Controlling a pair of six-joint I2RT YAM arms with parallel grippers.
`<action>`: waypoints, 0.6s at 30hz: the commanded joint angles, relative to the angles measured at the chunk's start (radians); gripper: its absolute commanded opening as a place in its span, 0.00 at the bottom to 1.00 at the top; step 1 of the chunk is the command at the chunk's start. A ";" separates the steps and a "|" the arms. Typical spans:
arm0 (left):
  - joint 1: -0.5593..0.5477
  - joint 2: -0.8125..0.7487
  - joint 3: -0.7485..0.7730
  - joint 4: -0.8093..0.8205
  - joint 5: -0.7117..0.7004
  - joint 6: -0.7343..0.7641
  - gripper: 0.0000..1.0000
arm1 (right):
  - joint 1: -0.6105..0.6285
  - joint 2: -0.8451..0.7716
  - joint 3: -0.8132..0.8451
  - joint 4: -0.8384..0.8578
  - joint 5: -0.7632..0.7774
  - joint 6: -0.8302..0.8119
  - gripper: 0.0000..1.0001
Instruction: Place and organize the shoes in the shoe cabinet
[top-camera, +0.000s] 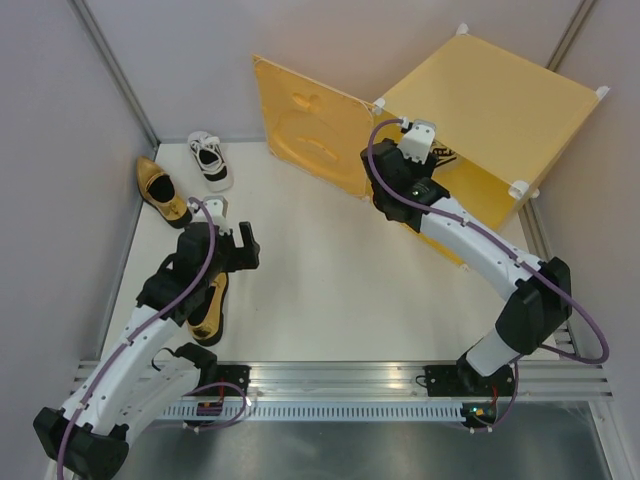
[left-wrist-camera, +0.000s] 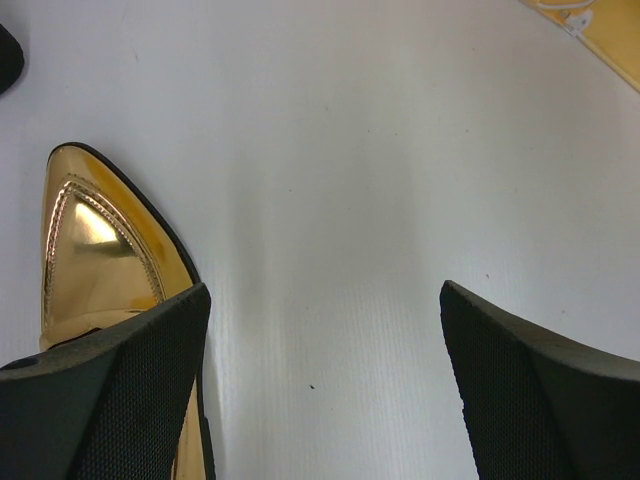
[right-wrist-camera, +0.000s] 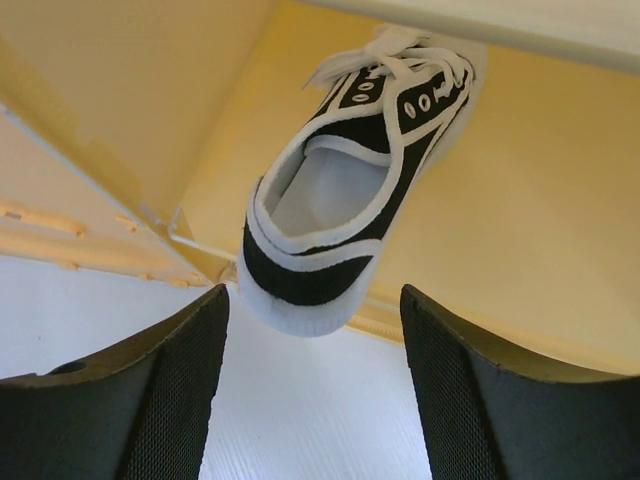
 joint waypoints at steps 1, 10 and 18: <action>0.003 -0.011 -0.006 0.035 0.027 0.026 0.98 | -0.035 0.047 0.059 0.006 0.048 0.120 0.73; 0.003 -0.014 -0.006 0.035 0.039 0.023 0.98 | -0.064 0.115 0.080 0.026 0.062 0.152 0.63; 0.003 -0.010 -0.008 0.035 0.040 0.023 0.98 | -0.103 0.164 0.102 0.034 0.018 0.140 0.51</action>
